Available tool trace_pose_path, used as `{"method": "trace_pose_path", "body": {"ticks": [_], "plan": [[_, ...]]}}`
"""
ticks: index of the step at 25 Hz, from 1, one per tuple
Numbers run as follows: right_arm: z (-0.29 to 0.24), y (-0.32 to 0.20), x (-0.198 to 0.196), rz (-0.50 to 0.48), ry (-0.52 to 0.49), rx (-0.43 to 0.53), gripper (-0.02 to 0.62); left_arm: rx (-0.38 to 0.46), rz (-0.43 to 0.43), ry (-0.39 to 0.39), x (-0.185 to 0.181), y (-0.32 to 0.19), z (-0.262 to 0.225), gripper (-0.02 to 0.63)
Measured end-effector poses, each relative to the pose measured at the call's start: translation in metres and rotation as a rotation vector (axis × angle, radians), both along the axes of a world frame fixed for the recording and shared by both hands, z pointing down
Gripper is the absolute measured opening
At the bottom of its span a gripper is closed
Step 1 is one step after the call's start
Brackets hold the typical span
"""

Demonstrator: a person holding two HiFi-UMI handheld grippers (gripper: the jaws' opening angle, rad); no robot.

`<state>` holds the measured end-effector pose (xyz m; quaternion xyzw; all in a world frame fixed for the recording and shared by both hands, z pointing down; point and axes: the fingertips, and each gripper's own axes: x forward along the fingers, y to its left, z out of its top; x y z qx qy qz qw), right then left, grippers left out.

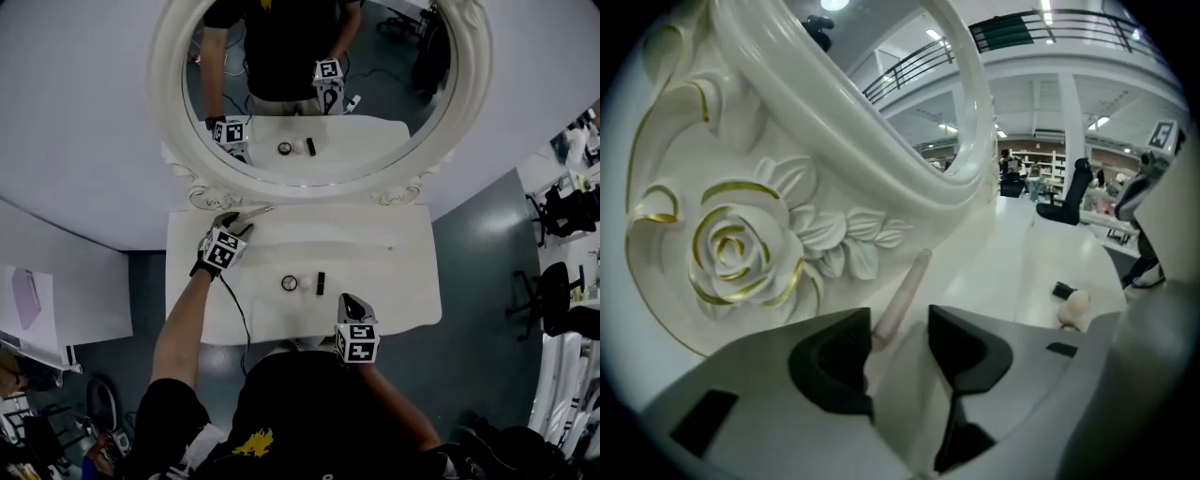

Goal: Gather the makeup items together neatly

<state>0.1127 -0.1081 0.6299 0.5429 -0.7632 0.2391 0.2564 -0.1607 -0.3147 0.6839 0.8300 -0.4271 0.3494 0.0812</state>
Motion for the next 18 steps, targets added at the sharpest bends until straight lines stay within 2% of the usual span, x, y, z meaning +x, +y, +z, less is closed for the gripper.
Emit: {"method": "trace_pose_path", "body": {"ticks": [2, 11, 18], "plan": [[0.002, 0.005, 0.001, 0.013, -0.004, -0.009, 0.015, -0.009, 0.06, -0.035, 0.012, 0.005, 0.002, 0.086], [-0.003, 0.016, -0.002, 0.016, -0.013, 0.012, 0.015, 0.023, 0.002, -0.052, 0.034, 0.027, 0.003, 0.075], [-0.001, 0.021, -0.017, -0.01, -0.028, 0.017, 0.015, 0.07, -0.107, -0.062, 0.033, 0.065, 0.002, 0.074]]}}
